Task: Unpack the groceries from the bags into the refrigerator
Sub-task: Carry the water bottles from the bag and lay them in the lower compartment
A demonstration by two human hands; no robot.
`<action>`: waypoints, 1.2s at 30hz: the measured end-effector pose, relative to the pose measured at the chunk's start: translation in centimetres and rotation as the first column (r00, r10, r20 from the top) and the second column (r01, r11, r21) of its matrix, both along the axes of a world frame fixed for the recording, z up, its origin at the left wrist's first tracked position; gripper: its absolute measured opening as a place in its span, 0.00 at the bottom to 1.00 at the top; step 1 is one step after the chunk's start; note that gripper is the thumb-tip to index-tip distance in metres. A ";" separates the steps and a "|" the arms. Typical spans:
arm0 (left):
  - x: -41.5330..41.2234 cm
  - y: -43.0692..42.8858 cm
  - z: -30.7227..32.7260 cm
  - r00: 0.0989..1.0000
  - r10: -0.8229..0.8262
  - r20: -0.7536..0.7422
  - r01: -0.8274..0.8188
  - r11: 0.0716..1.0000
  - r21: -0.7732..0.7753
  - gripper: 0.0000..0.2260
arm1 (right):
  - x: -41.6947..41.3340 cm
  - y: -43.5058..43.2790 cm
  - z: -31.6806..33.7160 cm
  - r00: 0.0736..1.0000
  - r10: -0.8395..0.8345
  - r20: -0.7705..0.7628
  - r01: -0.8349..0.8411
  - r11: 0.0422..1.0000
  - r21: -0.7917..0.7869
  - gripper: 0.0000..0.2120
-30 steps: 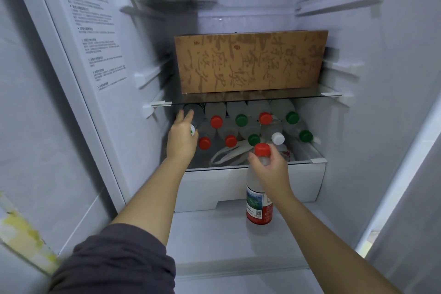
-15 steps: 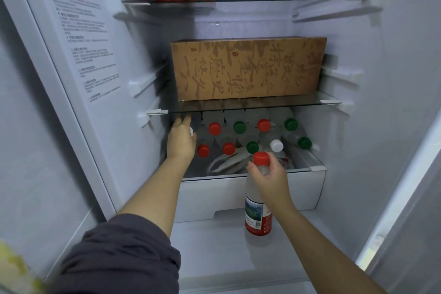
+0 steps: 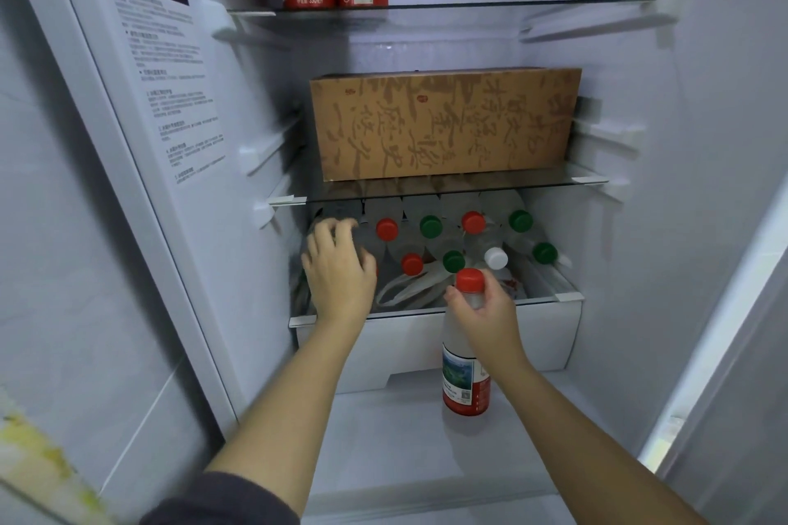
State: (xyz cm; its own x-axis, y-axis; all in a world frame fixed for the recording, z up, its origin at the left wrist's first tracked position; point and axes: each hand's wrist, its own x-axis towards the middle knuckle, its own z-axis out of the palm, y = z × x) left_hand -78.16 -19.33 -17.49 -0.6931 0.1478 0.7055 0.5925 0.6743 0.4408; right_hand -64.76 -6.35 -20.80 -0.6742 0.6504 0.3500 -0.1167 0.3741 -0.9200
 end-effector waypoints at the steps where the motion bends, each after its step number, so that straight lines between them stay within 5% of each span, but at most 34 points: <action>1: 0.2 0.1 0.0 1.000 0.015 0.001 -0.015 0.999 -0.039 0.16 | 0.0 0.0 0.0 1.000 -0.002 -0.002 0.002 1.000 -0.001 0.05; 14: 0.5 0.0 0.5 0.999 0.025 0.040 -0.014 0.967 -0.255 0.15 | 1.0 0.1 0.9 0.996 0.011 0.092 -0.016 0.999 0.051 0.04; 20: 2.7 1.8 0.8 0.976 -0.188 -0.111 0.142 0.933 -0.331 0.11 | 3.7 0.6 3.0 0.921 -0.267 0.285 0.122 0.890 0.440 0.13; 25: 4.0 5.0 1.4 0.910 -0.387 -0.150 0.278 0.838 -0.470 0.14 | 6.6 2.4 5.4 0.835 -0.270 0.479 0.059 0.910 0.411 0.16; 30: 4.9 7.8 1.7 0.864 -0.493 -0.106 0.316 0.693 -0.648 0.20 | 8.8 3.1 5.6 0.861 -0.258 0.438 0.129 0.944 0.302 0.15; 36: 5.8 11.2 2.0 0.799 -0.587 -0.130 0.308 0.586 -0.750 0.25 | 12.7 1.8 8.5 0.845 -0.491 0.212 0.374 0.826 0.421 0.13</action>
